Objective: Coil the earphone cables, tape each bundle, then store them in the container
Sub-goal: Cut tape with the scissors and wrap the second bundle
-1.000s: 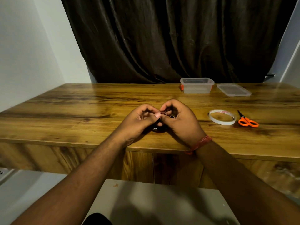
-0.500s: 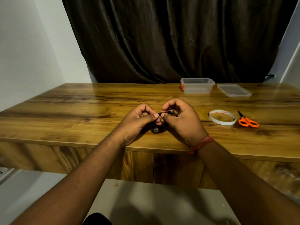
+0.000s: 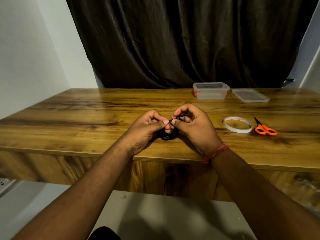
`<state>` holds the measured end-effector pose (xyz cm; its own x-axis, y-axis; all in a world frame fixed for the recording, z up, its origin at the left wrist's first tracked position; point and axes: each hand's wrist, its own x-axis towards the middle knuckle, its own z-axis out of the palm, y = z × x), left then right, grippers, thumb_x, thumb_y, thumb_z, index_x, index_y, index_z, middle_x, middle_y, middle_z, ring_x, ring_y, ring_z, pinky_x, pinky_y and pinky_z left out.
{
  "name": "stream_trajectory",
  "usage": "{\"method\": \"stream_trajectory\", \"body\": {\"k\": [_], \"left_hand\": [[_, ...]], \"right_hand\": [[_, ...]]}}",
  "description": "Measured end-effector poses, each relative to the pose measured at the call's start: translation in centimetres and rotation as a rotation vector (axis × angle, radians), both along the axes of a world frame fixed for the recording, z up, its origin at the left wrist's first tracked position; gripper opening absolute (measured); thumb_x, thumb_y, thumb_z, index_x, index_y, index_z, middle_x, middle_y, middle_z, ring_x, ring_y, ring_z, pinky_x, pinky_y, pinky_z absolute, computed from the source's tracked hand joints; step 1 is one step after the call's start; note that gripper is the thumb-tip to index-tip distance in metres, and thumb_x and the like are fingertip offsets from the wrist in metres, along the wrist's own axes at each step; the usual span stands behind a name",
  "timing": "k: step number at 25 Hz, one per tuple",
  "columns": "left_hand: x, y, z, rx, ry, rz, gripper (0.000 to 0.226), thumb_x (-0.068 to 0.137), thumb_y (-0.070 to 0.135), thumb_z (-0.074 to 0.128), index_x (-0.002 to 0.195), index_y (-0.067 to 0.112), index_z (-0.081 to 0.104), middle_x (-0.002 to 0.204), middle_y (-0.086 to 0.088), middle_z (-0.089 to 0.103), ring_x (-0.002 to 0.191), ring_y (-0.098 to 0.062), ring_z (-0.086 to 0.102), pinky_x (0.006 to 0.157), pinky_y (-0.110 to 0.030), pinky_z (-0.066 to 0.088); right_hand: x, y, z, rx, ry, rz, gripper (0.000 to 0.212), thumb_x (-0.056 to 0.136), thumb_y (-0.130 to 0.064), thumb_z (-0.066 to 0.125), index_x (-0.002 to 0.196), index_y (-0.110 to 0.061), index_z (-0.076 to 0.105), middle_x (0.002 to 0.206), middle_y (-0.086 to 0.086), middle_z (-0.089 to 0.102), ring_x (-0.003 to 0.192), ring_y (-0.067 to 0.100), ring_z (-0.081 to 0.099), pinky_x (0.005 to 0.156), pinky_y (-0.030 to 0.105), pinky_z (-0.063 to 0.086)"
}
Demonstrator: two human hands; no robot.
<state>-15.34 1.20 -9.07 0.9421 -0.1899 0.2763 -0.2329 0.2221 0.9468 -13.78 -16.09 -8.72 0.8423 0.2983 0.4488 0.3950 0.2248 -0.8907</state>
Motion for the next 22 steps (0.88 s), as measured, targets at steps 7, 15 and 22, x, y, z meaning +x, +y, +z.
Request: {"method": "stream_trajectory", "body": {"k": [7, 15, 22], "left_hand": [[0.00, -0.01, 0.08, 0.012, 0.036, -0.015, 0.010, 0.089, 0.000, 0.057, 0.086, 0.010, 0.056, 0.076, -0.012, 0.069, 0.078, -0.023, 0.068, 0.081, -0.034, 0.054], [0.09, 0.55, 0.16, -0.027, 0.037, -0.127, 0.012, 0.089, 0.002, 0.056, 0.097, 0.011, 0.060, 0.079, -0.007, 0.065, 0.070, -0.012, 0.065, 0.069, -0.025, 0.054], [0.46, 0.96, -0.20, 0.003, 0.044, -0.151, 0.026, 0.090, -0.003, 0.052, 0.095, 0.009, 0.075, 0.089, -0.009, 0.071, 0.077, -0.013, 0.066, 0.075, -0.024, 0.054]], "right_hand": [[0.28, -0.01, -0.11, 0.028, 0.016, -0.041, 0.027, 0.086, 0.011, 0.062, 0.088, -0.016, 0.060, 0.090, 0.010, 0.061, 0.082, 0.030, 0.063, 0.086, 0.058, 0.052], [0.36, 0.06, -0.14, 0.027, 0.045, -0.061, 0.029, 0.087, 0.011, 0.061, 0.087, -0.017, 0.060, 0.083, 0.002, 0.063, 0.081, 0.026, 0.061, 0.080, 0.047, 0.052], [0.09, 0.01, 0.14, 0.009, 0.014, -0.100, 0.025, 0.088, 0.011, 0.061, 0.090, -0.013, 0.058, 0.081, 0.000, 0.061, 0.074, 0.010, 0.059, 0.071, 0.032, 0.050]]}}
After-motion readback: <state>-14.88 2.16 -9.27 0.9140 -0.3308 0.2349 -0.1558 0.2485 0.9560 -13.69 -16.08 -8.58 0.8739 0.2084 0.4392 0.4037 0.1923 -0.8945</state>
